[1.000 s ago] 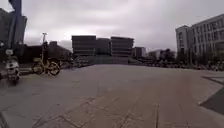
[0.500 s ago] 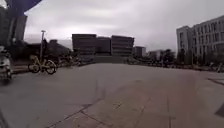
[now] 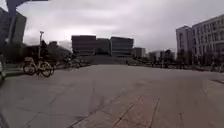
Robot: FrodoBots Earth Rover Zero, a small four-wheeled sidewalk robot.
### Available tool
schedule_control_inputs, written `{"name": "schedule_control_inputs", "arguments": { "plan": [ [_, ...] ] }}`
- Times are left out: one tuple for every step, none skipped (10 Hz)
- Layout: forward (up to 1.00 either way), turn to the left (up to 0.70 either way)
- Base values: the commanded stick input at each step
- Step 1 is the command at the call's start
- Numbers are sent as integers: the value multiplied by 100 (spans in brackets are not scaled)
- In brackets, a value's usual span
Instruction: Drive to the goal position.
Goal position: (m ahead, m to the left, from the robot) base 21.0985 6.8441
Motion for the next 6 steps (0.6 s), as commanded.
{"name": "schedule_control_inputs", "arguments": {
  "plan": [
    [70, 0],
    [70, 0],
    [70, 0],
    [70, 0],
    [70, 0],
    [70, 0]
  ]
}}
